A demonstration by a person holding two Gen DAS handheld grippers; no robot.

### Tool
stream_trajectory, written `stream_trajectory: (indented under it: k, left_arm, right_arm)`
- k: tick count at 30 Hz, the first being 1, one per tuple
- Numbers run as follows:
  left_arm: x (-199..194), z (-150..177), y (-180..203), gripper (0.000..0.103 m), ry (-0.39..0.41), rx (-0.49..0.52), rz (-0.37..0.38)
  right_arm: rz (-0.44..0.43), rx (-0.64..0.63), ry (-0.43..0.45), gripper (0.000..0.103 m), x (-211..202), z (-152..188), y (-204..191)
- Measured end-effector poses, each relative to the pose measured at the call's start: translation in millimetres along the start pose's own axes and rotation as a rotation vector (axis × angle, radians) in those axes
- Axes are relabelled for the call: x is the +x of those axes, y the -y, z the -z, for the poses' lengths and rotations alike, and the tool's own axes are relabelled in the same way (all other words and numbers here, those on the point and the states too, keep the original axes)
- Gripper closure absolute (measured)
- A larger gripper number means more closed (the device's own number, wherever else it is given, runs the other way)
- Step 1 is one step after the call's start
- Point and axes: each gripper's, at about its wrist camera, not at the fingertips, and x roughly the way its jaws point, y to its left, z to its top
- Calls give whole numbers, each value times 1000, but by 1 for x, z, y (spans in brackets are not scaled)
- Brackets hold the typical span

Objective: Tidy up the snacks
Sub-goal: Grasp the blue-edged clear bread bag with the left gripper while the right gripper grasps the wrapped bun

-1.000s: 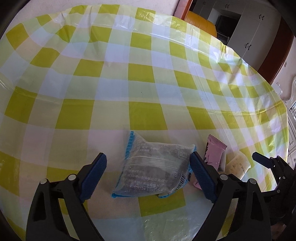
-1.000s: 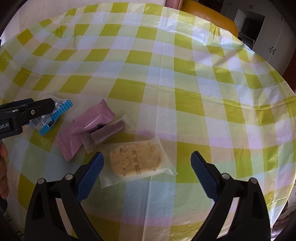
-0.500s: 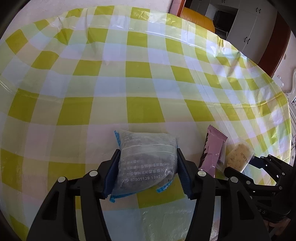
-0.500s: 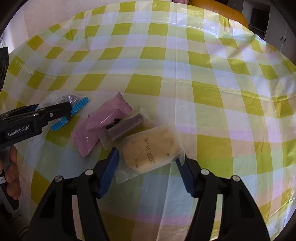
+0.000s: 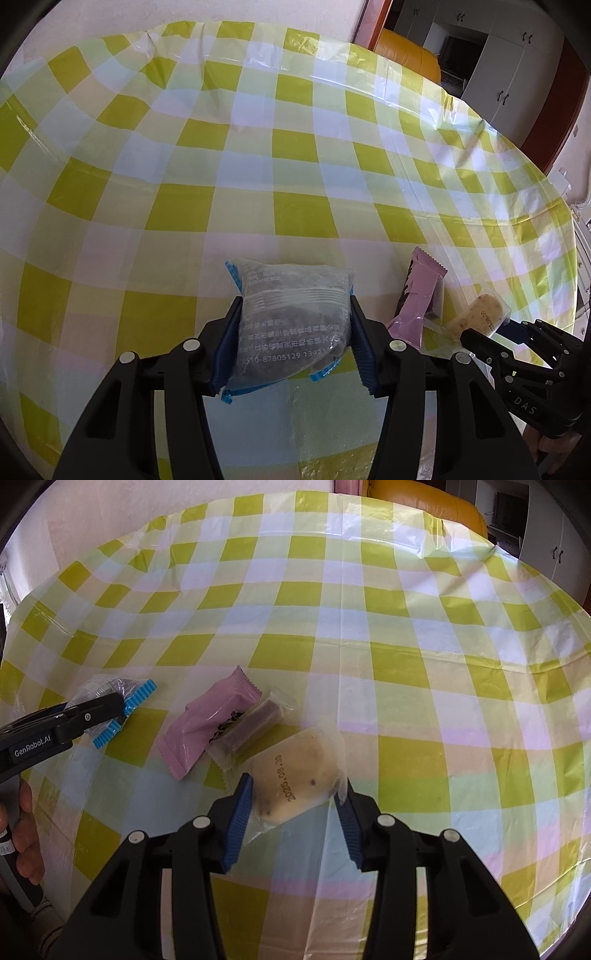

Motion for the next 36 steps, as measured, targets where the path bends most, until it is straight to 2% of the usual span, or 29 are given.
stream_trajectory:
  k: [7,13,15,19,22,24,27,33,36]
  left_arm:
    - [-15,13,11,51,4,10,26]
    - [-33,36,18,51,1,10,52]
    - [-39,43,21,51,0,11,61]
    - [-48,54,30,51,-3,21,83]
    - [-54,58,35,51,3,29,96]
    - [-57,59,37,51,5,32,101]
    - [-61,62,38,51,6,31,108]
    - [-66,65,39,51,11,29,124]
    - [-67,66,41,51,10,33,131]
  right_arm:
    - [-69,18,-48,58,-10,15,-2]
    - [-85,20,-84,58,-22,32,-2]
    - [-77,20,-112,54,-24,38,-1]
    - [-32,26,-157,41,-29,50,4]
    - [68,15,-171,25,-33,58,8]
    - [92,7,-188,24,-35,63,11]
    - [166,-27,-216,17,-39,71,13]
    - [314,54,-229,14,-48,78,45]
    - [231,71,-175,14,-60,77,46]
